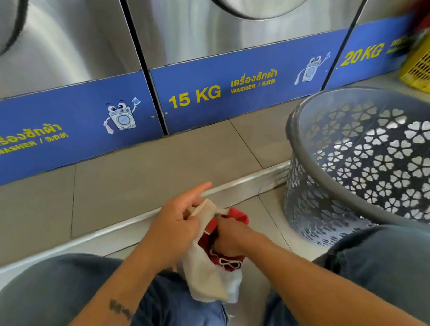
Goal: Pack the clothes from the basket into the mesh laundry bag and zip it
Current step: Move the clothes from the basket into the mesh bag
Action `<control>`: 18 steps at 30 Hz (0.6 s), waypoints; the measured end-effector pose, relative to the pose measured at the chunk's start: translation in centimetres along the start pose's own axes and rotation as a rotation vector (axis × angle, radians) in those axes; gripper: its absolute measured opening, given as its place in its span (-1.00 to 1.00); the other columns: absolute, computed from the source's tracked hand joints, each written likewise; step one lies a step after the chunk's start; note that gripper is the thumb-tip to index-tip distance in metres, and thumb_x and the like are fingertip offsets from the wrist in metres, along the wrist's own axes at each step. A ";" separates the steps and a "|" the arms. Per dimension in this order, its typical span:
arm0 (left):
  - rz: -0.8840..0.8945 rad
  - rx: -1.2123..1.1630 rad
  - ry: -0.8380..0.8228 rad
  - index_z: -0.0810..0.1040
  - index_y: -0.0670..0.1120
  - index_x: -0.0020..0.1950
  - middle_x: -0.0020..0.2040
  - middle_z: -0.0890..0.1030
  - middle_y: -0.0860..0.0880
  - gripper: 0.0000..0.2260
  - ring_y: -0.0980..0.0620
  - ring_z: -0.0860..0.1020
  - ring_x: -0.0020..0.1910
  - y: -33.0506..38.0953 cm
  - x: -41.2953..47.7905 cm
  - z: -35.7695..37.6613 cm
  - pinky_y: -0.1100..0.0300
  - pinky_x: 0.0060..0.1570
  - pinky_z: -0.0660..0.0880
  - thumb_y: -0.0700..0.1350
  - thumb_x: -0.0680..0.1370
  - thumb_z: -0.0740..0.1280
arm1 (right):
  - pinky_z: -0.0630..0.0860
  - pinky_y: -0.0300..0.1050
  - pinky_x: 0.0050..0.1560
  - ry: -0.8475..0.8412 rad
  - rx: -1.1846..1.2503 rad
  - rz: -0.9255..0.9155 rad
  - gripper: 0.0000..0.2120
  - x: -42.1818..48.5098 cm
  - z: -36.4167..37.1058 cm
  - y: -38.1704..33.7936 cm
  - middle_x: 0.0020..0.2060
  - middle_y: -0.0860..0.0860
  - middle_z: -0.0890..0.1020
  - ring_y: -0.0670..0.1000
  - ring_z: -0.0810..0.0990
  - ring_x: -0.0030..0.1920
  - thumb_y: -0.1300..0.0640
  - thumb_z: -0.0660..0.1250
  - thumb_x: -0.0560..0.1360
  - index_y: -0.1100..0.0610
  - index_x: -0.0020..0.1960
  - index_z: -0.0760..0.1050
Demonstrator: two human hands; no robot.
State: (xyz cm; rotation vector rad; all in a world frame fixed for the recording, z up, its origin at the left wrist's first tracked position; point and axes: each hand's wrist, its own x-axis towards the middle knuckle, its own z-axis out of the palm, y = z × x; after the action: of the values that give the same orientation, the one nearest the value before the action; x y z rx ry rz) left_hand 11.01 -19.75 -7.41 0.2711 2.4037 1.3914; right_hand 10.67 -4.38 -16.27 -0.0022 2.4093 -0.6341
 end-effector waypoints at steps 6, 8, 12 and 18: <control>-0.141 0.356 0.129 0.54 0.07 0.37 0.16 0.64 -0.01 -0.62 -0.03 0.59 0.13 -0.6 2.5 -0.4 0.07 0.18 0.52 -0.06 0.55 0.37 | 0.49 0.07 0.09 0.147 -0.058 0.030 -0.43 -0.7 -3.0 -0.9 0.16 0.11 0.57 0.19 0.53 0.25 -0.19 0.32 0.38 0.08 0.26 0.30; -0.163 0.405 0.159 0.58 0.03 0.32 0.22 0.63 -0.04 -0.68 -0.07 0.58 0.18 -0.6 2.9 -0.6 0.06 0.22 0.51 -0.08 0.57 0.33 | 0.48 0.12 0.13 0.255 -0.138 0.055 -0.34 -0.9 -3.5 -1.1 0.23 0.13 0.46 0.23 0.46 0.26 -0.22 0.34 0.38 0.09 0.34 0.27; -0.187 0.460 0.220 0.67 0.01 0.14 0.17 0.67 -0.04 -0.76 -0.07 0.61 0.12 -0.7 2.9 -1.4 0.08 0.13 0.53 -0.13 0.56 0.26 | 0.48 0.14 0.24 0.226 0.043 0.179 -0.22 -0.7 -2.8 -0.3 0.28 0.13 0.38 0.23 0.41 0.30 -0.31 0.38 0.31 0.08 0.39 0.30; -0.249 0.465 0.292 0.60 -0.03 0.27 0.19 0.66 -0.08 -0.67 -0.12 0.60 0.13 -0.9 2.3 -2.2 0.12 0.07 0.49 -0.18 0.52 0.29 | 0.59 0.12 0.04 0.339 -0.094 -0.071 -0.66 -1.7 -0.3 -2.0 0.04 0.07 0.57 0.17 0.58 0.06 -0.06 0.29 0.45 0.08 0.15 0.48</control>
State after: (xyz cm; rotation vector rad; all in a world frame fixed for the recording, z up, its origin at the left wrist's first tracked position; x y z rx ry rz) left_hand 8.04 -21.15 -7.64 -0.1292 2.8636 0.7967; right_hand 11.56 -5.75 -14.13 -0.0220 2.7760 -0.5911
